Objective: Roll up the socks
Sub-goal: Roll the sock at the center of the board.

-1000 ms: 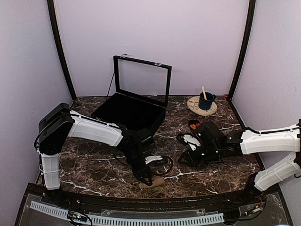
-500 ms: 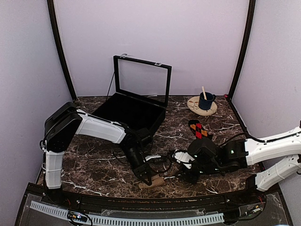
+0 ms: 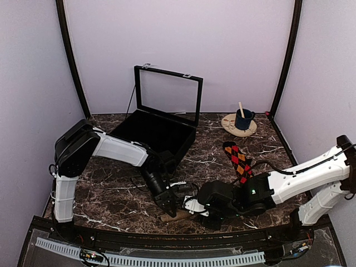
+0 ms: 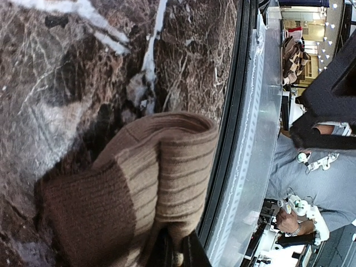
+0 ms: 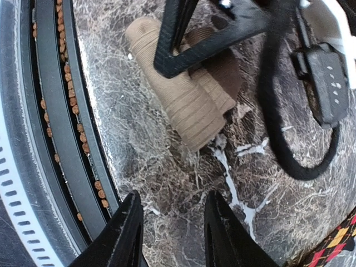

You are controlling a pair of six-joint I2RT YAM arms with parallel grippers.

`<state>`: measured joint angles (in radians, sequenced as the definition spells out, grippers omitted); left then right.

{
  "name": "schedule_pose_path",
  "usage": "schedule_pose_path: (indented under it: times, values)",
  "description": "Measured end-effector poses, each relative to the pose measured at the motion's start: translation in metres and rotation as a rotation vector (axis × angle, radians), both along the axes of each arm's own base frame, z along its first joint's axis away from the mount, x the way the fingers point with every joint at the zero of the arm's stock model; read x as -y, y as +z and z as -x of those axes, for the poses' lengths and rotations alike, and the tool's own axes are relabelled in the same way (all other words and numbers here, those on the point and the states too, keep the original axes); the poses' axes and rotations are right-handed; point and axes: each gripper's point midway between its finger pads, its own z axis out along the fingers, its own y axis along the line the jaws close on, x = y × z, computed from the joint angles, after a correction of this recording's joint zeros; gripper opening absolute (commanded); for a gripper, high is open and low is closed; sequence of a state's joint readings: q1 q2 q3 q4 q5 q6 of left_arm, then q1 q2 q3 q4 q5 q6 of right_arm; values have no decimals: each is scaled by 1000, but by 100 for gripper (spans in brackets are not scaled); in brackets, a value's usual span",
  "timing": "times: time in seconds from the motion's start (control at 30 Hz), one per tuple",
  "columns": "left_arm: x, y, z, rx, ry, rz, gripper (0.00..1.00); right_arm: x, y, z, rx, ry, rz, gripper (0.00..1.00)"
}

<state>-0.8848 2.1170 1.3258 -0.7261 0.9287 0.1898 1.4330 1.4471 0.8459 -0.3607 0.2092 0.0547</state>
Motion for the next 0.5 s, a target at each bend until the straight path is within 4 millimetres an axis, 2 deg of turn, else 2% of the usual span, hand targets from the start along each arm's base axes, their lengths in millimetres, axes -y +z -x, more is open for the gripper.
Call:
schedule_pose_path:
  times: [0.5]
  values:
    - [-2, 0, -1, -49, 13, 3, 0, -33, -29, -5, 96, 147, 116, 38]
